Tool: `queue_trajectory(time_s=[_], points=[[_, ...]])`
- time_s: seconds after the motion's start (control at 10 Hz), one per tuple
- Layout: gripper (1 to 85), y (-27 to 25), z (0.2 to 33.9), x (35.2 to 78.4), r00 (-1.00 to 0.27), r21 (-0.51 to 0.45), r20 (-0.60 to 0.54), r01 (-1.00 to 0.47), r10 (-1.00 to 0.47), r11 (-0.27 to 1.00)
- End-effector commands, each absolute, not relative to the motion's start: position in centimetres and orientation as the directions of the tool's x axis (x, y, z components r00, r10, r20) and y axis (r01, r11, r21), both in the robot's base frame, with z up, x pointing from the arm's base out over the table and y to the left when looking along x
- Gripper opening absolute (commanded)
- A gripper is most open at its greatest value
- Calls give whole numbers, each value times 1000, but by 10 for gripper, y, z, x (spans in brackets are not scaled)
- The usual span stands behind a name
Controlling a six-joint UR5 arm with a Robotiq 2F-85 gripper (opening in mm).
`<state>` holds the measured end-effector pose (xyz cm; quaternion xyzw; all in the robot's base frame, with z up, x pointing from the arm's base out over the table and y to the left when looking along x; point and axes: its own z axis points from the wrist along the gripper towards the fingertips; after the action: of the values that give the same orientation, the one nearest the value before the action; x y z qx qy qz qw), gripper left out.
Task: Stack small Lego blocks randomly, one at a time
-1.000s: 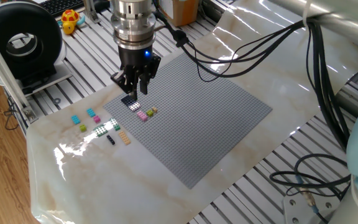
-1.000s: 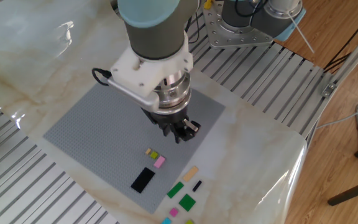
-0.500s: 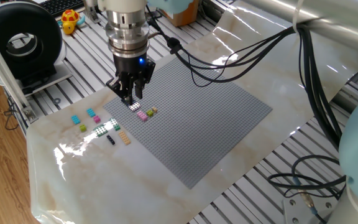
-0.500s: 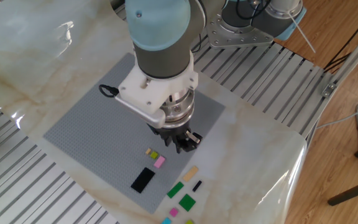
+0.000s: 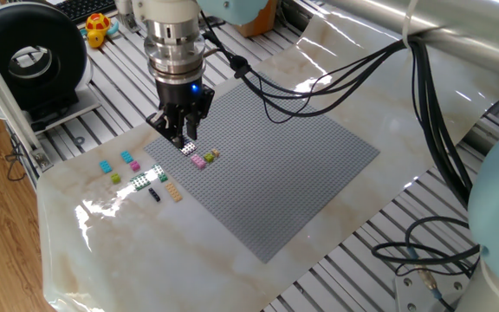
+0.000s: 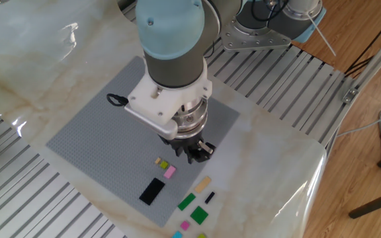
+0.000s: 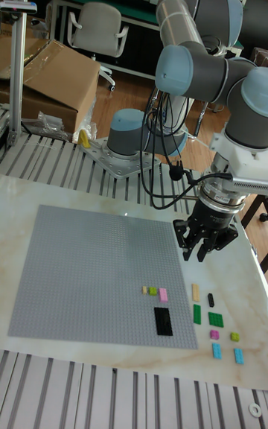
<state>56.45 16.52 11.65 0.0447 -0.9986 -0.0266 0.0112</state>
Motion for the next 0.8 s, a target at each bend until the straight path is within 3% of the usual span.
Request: queue_trajectory(time_s=[0.0,0.7], points=[[333,168,117,564,-996,64,22,-82,-83,995],[333,166,117,566,-997,59,16,-79,-80,995]])
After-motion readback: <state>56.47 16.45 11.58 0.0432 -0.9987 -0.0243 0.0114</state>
